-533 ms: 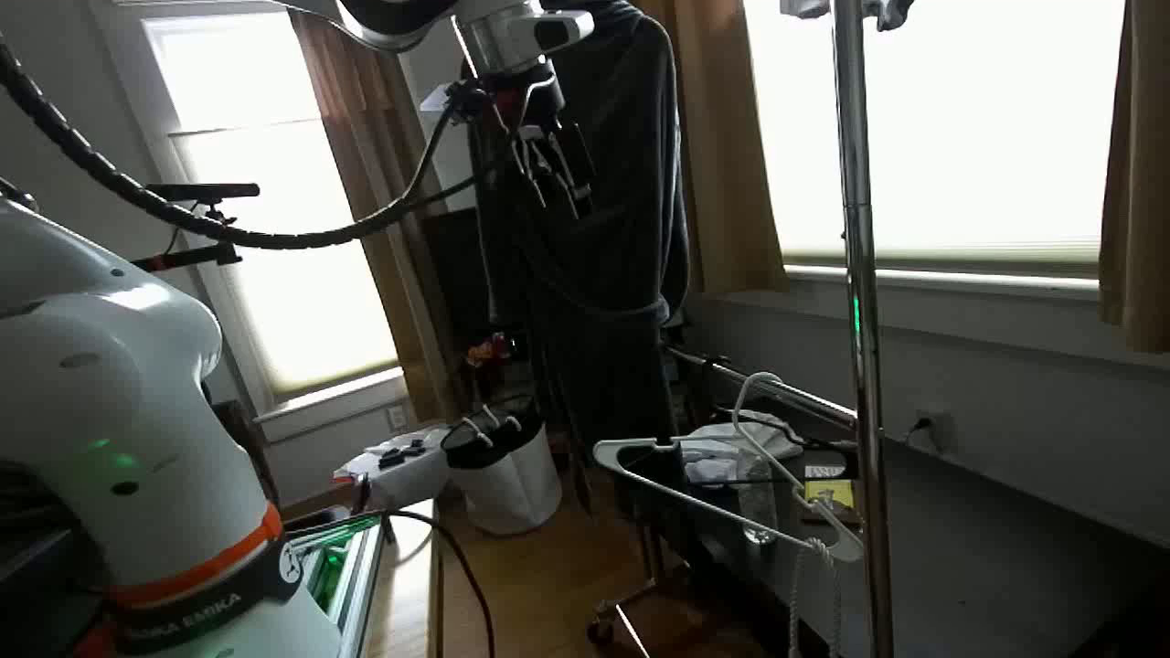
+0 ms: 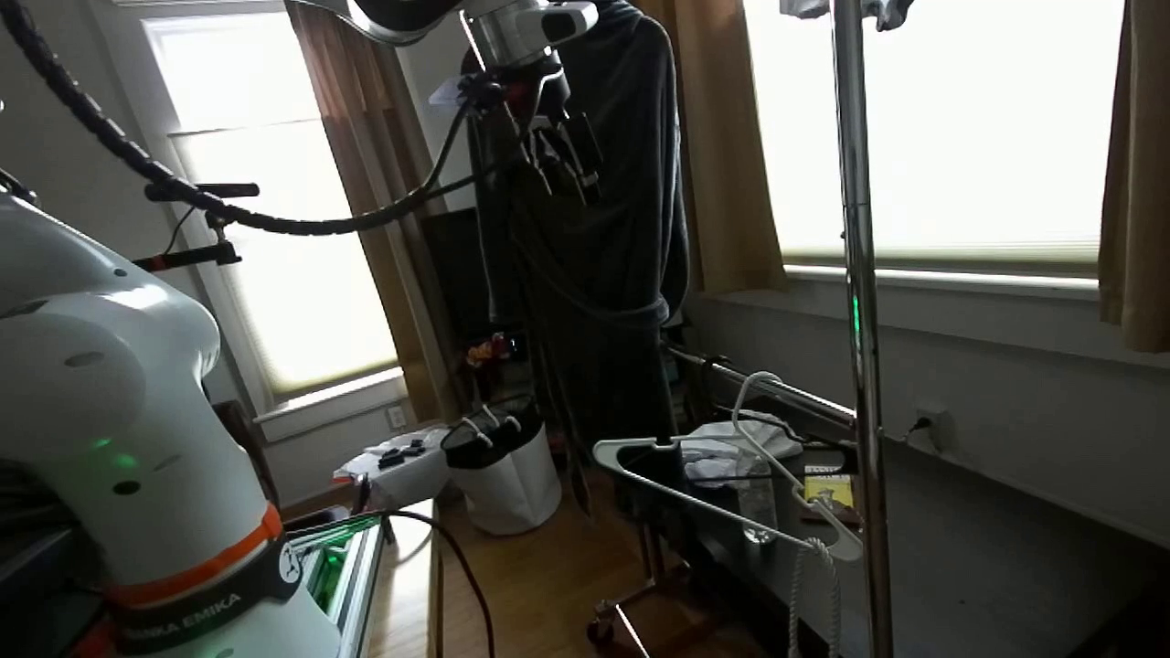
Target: Move the robe from the top rail to the bottom rail
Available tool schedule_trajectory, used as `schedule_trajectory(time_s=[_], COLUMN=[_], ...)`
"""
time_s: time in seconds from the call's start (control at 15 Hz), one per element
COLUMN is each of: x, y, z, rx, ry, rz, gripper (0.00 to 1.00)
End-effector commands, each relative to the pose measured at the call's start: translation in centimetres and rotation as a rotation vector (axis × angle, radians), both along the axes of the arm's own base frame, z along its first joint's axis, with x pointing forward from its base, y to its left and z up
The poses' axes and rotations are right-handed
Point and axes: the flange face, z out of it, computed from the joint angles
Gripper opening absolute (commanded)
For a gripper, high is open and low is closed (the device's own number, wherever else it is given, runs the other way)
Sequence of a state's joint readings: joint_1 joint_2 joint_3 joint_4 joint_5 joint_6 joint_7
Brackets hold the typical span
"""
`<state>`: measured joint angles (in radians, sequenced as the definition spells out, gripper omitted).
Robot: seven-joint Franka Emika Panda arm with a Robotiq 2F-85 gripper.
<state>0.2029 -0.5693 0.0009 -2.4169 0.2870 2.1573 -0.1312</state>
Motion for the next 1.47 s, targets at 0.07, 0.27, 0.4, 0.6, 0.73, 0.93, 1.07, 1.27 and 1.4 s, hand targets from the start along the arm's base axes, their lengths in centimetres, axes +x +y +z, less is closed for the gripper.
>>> schedule_trajectory(time_s=[0.07,0.27,0.4,0.6,0.73,0.93,1.07,1.27,1.4], x=[4.2,3.3,0.6,-4.0,-4.3,-4.9,-5.5,-5.0,-4.6], y=[7.0,9.8,10.3,12.8,15.6,19.4,18.9,19.6,21.8], z=[6.1,12.2,15.6,19.4,20.7,21.6,21.6,21.3,22.8], rx=[-0.022,-0.057,-0.111,-0.159,-0.184,-0.244,-0.22,-0.234,-0.221], ry=[-0.066,-0.111,-0.141,-0.245,-0.318,-0.425,-0.406,-0.412,-0.415], rz=[0.17,0.25,0.314,0.317,0.269,0.229,0.248,0.247,0.23], gripper=[1.0,1.0,1.0,1.0,1.0,1.0,1.0,1.0,1.0])
